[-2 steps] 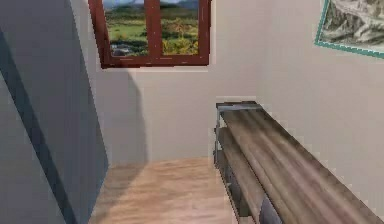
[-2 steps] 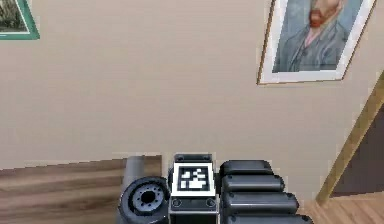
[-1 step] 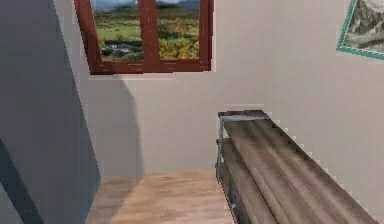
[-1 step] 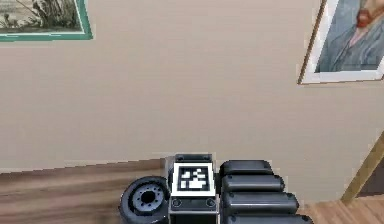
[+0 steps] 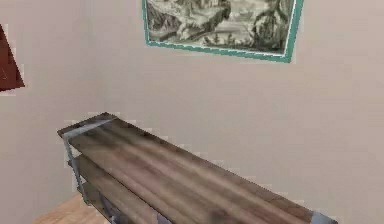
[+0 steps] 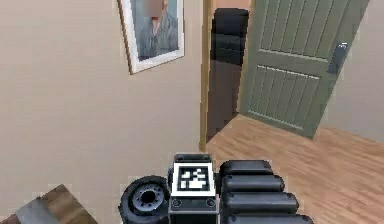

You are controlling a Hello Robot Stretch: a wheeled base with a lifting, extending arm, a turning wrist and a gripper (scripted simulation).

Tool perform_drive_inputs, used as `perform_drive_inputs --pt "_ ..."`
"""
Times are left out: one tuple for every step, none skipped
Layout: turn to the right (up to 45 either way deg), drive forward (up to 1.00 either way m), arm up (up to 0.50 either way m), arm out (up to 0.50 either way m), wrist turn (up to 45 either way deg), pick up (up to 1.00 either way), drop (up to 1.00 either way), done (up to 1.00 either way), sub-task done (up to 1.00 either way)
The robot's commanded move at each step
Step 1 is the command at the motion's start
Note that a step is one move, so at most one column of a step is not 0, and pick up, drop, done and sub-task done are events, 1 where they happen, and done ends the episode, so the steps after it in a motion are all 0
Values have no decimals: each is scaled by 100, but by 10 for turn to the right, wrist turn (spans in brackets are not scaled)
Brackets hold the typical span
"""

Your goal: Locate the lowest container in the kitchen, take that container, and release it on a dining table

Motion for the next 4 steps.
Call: perform_drive_inputs --pt "450 0 0 0 0 0 0 0 0" --pt "450 0 0 0 0 0 0 0 0" --pt "180 0 0 0 0 0 0 0 0" --pt "0 100 0 0 0 0 0 0 0"
